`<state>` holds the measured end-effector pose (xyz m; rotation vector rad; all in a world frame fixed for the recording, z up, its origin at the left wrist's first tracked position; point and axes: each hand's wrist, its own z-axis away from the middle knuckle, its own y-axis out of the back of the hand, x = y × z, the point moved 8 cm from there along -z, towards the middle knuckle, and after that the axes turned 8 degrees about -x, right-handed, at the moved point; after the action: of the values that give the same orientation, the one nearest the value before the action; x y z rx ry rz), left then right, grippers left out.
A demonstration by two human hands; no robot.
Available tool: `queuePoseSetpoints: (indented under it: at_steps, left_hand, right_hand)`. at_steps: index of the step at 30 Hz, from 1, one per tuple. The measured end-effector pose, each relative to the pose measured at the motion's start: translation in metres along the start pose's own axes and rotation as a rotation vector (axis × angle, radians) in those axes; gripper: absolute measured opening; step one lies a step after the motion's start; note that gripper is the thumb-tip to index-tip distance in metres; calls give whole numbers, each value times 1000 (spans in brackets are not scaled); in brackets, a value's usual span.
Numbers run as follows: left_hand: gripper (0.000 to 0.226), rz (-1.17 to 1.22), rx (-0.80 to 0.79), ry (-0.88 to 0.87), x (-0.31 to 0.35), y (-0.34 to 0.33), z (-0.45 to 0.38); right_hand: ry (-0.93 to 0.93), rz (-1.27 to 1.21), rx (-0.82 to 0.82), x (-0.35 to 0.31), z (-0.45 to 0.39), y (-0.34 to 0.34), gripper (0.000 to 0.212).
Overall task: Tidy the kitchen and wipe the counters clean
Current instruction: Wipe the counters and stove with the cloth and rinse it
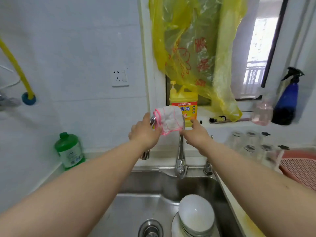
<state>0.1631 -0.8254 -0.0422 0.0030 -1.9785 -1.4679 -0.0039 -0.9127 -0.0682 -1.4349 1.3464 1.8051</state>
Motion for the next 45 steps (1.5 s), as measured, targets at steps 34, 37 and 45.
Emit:
queuePoseSetpoints:
  at_steps: [34,37,45]
  left_hand:
    - [88,803,-717,-370,62,-68,96]
    - [68,828,-943,-413,69,-100,134]
    - [46,669,-1100,-486,115,-155,233]
  right_hand:
    - [-16,-469,92,15,97,34,9]
    - [-65,-427,145,38,145,36,13]
    - [-310,-133,517,104,305,88,14]
